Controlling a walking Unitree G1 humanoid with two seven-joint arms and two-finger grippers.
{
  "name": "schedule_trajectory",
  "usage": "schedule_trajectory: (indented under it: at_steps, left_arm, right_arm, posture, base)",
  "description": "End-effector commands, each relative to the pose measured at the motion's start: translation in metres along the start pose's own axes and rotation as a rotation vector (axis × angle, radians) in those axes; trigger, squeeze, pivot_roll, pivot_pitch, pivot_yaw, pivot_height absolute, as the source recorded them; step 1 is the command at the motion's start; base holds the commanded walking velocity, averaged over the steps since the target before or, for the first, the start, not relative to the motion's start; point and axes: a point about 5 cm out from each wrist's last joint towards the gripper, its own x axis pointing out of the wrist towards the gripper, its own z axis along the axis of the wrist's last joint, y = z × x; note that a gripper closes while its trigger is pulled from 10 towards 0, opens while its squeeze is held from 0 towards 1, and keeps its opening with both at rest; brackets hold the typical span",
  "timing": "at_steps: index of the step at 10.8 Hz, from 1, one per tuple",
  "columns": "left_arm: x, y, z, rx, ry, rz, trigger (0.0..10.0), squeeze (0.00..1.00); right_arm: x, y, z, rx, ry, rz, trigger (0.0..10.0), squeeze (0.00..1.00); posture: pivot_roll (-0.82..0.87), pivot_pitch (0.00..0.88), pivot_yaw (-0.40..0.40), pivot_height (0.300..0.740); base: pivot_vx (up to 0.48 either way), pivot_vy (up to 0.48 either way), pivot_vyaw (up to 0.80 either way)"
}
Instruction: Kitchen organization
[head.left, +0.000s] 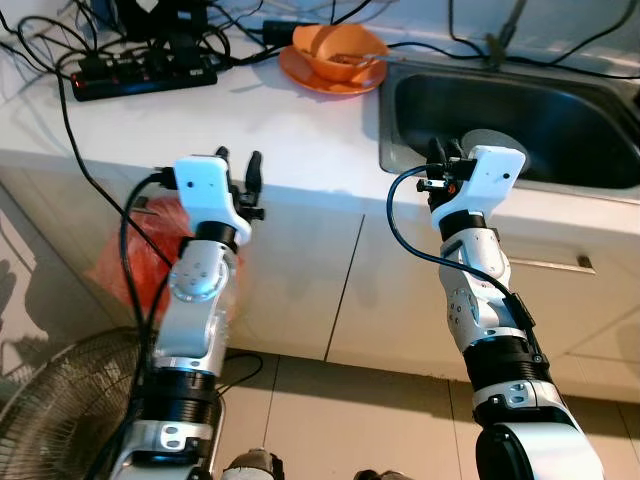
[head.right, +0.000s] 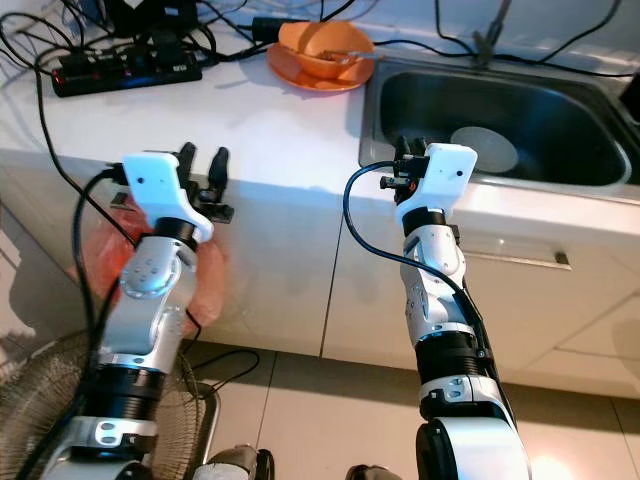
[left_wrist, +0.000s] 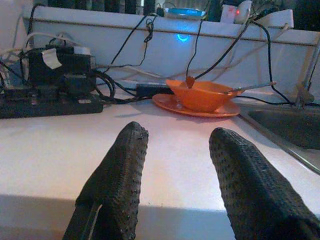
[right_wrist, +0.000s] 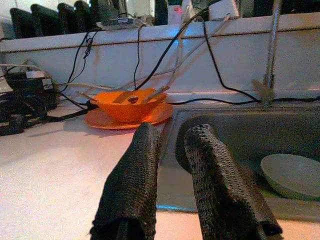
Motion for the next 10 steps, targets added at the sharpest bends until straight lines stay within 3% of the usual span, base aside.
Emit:
schedule_trajectory:
  at_steps: [1, 10]
  left_arm:
    - [0.0011, -0.0048, 0.0012, 0.000, -0.002, -0.014, 10.0, 0.00]
    - [0.0013, -0.0086, 0.0000, 0.007, 0.007, -0.035, 10.0, 0.00]
  right_arm:
    - [-0.0007, -0.0042, -0.0005, -0.004, 0.004, -0.017, 10.0, 0.00]
    - [-0.0002, -0.0027, -0.0016, 0.004, 0.007, -0.015, 10.0, 0.00]
  posture:
    - [0.21, 0.103, -0.037, 0.740]
    - [0.22, 0.105, -0.037, 0.740]
  base:
    - [0.300, 0.000, 0.00]
    - [0.304, 0.000, 0.00]
